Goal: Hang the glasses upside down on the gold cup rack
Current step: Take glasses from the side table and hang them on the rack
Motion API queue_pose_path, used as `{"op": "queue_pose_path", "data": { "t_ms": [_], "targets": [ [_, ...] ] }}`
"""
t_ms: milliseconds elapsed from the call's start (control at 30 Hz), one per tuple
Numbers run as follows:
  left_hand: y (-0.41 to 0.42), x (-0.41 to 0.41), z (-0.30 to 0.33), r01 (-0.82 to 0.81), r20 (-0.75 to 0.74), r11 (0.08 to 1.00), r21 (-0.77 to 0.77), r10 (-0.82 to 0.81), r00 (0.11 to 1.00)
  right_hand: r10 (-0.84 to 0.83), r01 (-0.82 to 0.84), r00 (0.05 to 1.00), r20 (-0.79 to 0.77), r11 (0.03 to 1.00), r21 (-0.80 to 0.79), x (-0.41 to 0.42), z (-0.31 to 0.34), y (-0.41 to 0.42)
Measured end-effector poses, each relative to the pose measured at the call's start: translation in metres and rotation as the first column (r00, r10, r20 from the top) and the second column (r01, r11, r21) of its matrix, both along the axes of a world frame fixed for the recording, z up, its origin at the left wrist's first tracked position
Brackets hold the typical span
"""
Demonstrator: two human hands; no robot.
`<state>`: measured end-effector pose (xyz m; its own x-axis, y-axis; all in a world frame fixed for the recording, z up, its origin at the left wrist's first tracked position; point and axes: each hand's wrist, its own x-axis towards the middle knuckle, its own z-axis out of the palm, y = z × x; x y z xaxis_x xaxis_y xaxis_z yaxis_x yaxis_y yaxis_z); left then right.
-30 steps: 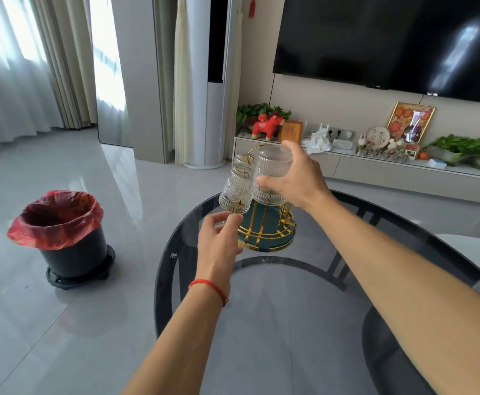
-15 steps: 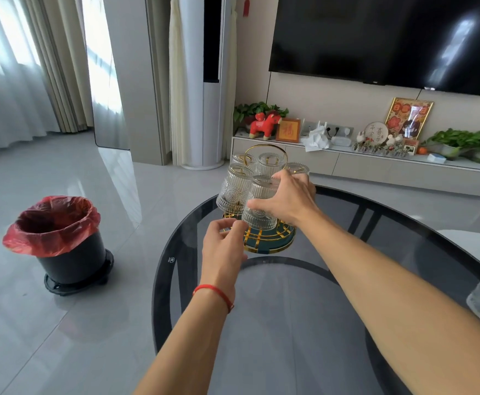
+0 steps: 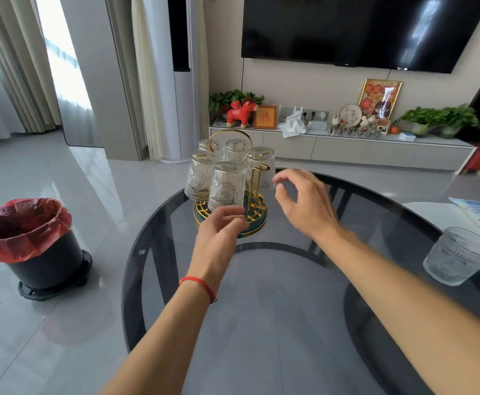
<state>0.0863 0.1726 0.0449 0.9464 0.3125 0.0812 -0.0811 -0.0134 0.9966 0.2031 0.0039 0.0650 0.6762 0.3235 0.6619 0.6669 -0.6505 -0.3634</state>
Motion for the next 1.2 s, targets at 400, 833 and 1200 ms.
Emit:
{"op": "queue_pose_path", "data": {
  "t_ms": [400,833,1200],
  "targets": [
    [-0.116,-0.011,-0.063,0.492,-0.192,0.654,0.575,-0.477,0.858,-0.734,0.612,0.673,-0.089,0.620,-0.491,-0.035,-0.054,-0.252],
    [-0.111,-0.002,-0.074,0.481,-0.207,0.717,0.504,-0.440,0.874,-0.566,0.451,0.599,-0.565,0.823,-0.346,-0.037,-0.018,-0.222],
    [-0.070,0.005,-0.019,0.254,-0.039,0.904,-0.344,-0.283,0.958,0.232,0.028,0.504,-0.832,0.958,0.284,-0.053,-0.004,-0.103]
  ]
}}
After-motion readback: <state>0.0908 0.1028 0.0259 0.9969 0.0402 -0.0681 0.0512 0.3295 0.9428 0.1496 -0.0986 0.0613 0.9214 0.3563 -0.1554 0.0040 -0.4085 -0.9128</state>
